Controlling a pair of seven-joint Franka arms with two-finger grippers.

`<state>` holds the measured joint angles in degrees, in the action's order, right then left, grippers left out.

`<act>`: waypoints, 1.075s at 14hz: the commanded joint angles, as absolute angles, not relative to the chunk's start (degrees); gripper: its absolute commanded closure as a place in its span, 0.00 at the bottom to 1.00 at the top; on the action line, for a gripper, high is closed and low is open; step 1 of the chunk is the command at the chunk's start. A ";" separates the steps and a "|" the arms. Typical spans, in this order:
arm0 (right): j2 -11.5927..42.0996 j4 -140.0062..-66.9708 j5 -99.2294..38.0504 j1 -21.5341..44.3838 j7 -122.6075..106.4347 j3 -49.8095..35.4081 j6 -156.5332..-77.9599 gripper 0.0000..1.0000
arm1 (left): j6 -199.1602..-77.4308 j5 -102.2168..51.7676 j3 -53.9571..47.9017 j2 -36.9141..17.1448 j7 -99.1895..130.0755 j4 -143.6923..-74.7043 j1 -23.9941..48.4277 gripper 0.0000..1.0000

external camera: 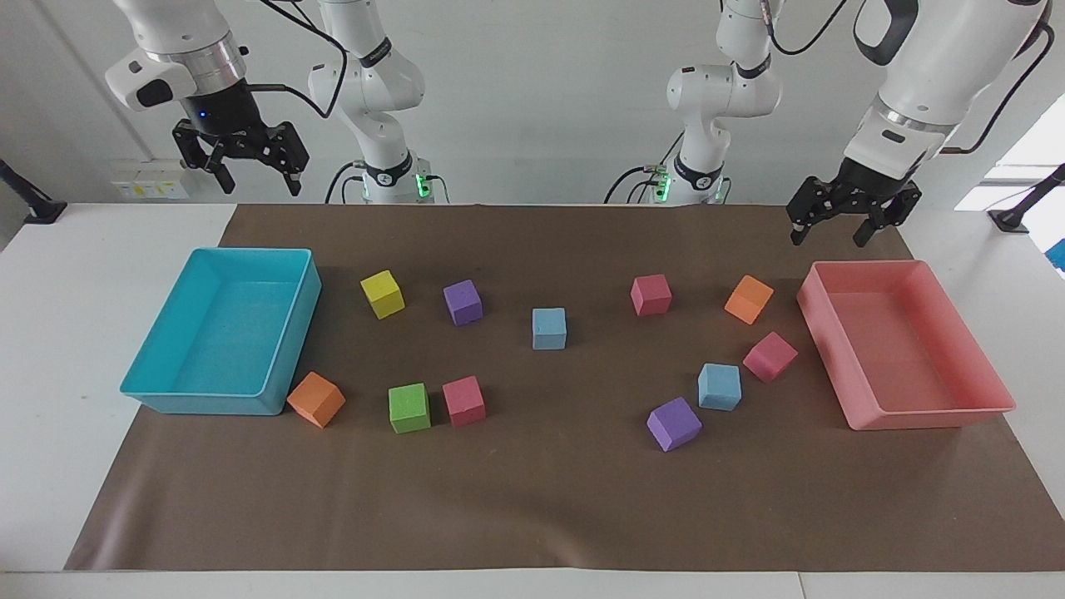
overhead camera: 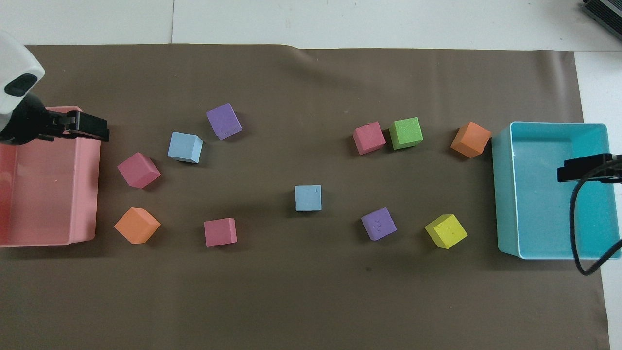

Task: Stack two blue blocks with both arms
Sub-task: 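Reach the left gripper to the blue cube near the pink bin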

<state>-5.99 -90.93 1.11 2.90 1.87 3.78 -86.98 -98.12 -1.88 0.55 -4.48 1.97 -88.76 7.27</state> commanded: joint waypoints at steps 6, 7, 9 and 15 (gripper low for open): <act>-6.94 -91.76 1.23 2.46 0.62 4.13 -85.87 0.00 | -109.17 -2.37 0.35 -10.29 2.90 -93.95 11.68 0.00; -6.94 -91.67 1.23 2.46 0.62 4.13 -85.87 0.00 | -108.55 -2.37 0.44 -10.20 3.07 -93.96 12.99 0.00; -6.94 -91.76 1.23 2.46 0.53 4.13 -85.87 0.00 | -109.16 -2.37 0.35 -10.20 2.90 -94.13 13.01 0.00; -6.94 -91.76 1.23 2.46 0.53 4.13 -85.87 0.00 | -114.78 -2.37 0.35 -10.99 2.64 -97.82 13.27 0.00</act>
